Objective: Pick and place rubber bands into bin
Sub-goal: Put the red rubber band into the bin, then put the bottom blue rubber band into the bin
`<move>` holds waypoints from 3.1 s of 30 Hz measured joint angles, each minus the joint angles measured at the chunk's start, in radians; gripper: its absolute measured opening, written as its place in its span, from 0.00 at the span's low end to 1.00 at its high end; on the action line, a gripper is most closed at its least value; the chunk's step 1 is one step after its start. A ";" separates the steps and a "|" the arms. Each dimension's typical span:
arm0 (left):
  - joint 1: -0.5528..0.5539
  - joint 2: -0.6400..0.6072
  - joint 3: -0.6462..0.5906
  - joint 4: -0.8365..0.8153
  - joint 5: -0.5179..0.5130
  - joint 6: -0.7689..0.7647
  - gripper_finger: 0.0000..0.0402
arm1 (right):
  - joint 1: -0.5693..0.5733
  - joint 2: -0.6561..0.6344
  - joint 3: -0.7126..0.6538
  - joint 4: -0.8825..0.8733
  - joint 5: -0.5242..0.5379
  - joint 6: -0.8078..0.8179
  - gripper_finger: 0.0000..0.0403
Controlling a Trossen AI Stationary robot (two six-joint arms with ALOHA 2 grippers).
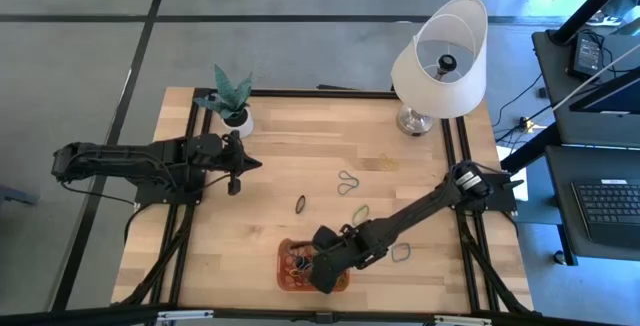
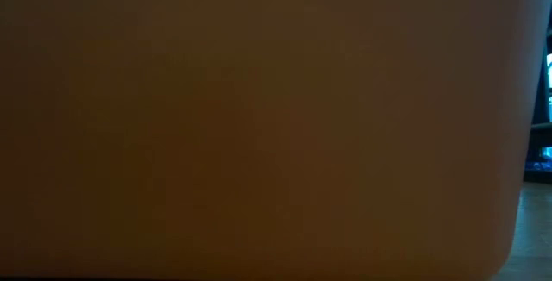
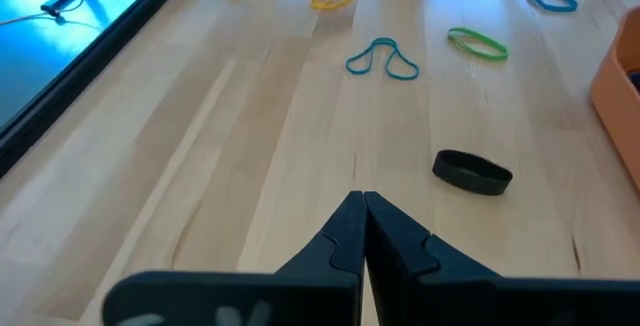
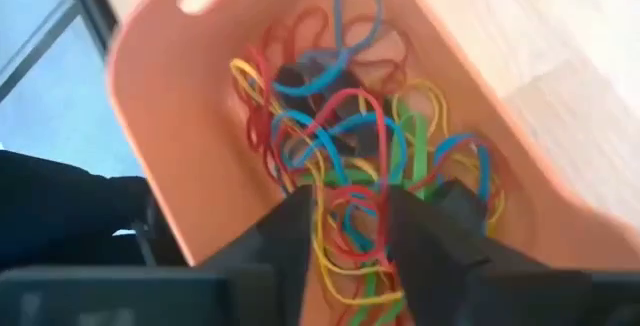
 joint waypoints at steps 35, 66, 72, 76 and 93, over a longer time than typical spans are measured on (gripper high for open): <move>0.000 0.003 -0.001 -0.057 0.000 0.000 0.00 | 0.028 0.002 0.165 -0.608 0.161 -0.133 0.24; 0.000 0.003 -0.002 -0.049 0.000 -0.027 0.00 | 0.271 -0.066 -0.296 -0.609 -0.202 1.015 0.22; 0.000 0.003 -0.002 -0.048 -0.013 -0.027 0.00 | 0.271 -0.183 -0.465 -0.459 -0.162 1.016 0.22; 0.000 0.003 -0.002 -0.048 -0.050 -0.036 0.00 | 0.271 -0.236 -0.590 -0.237 -0.142 1.014 0.22; 0.000 0.003 -0.002 -0.041 -0.156 -0.124 0.00 | 0.268 -0.260 -0.694 -0.146 -0.081 0.840 0.02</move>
